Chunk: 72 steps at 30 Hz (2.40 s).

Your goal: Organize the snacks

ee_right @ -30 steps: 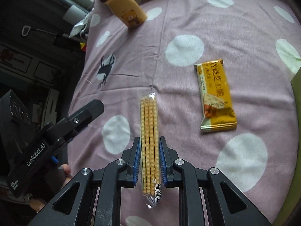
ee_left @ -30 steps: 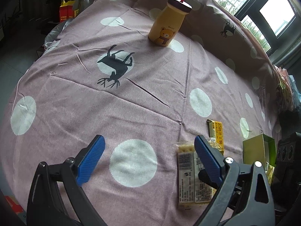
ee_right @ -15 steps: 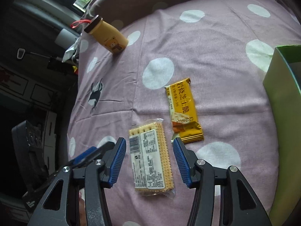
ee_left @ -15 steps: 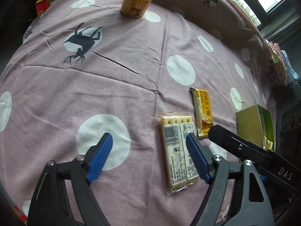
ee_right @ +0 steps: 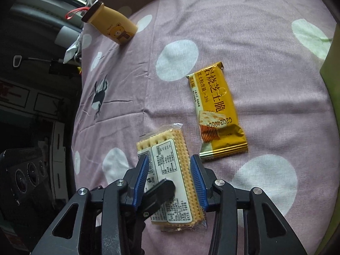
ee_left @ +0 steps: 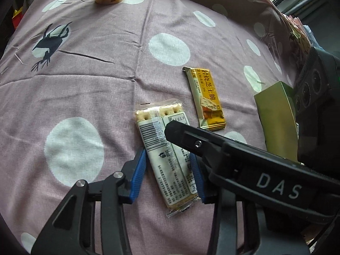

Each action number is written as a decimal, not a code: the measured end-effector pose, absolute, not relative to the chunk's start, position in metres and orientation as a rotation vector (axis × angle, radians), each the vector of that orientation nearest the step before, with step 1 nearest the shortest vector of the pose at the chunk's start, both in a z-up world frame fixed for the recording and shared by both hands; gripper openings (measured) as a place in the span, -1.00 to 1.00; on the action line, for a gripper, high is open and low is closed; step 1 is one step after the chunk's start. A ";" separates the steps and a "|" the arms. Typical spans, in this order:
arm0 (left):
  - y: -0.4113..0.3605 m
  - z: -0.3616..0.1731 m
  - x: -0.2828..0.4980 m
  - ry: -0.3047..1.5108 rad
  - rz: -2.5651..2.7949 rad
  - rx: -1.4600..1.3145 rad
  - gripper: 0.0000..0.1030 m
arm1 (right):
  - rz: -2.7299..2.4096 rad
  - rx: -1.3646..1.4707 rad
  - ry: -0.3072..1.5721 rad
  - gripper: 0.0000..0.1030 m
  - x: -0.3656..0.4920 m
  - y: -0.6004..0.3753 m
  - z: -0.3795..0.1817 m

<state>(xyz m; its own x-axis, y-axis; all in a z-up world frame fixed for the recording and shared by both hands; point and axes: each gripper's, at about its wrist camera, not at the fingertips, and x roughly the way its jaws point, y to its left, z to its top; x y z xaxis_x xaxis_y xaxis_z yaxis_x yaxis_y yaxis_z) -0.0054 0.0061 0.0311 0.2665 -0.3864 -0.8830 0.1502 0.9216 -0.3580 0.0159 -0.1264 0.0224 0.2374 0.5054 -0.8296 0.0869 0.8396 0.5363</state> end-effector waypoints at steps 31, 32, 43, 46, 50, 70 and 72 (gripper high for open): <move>-0.128 0.149 -0.050 0.762 -0.764 -0.180 -0.23 | 0.013 0.549 0.708 -0.14 -0.074 -0.259 0.176; -0.137 0.146 -0.049 0.783 -0.784 -0.177 -0.23 | -0.012 0.565 0.708 -0.14 -0.075 -0.268 0.174; -0.222 0.112 -0.044 1.035 -1.023 -0.185 -0.24 | -0.294 0.617 0.756 -0.14 -0.095 -0.340 0.152; -0.236 0.104 -0.043 1.104 -1.101 -0.235 -0.41 | -0.253 0.687 0.756 -0.14 -0.098 -0.354 0.145; -0.246 0.100 -0.044 1.125 -1.045 -0.216 -0.42 | -0.260 0.693 0.777 -0.14 -0.097 -0.356 0.141; -0.108 0.109 -0.020 0.970 -0.545 -0.091 0.06 | -0.254 0.659 0.812 -0.15 -0.082 -0.337 0.140; -0.081 0.106 -0.013 0.970 -0.462 -0.103 0.17 | -0.238 0.640 0.812 -0.15 -0.078 -0.329 0.142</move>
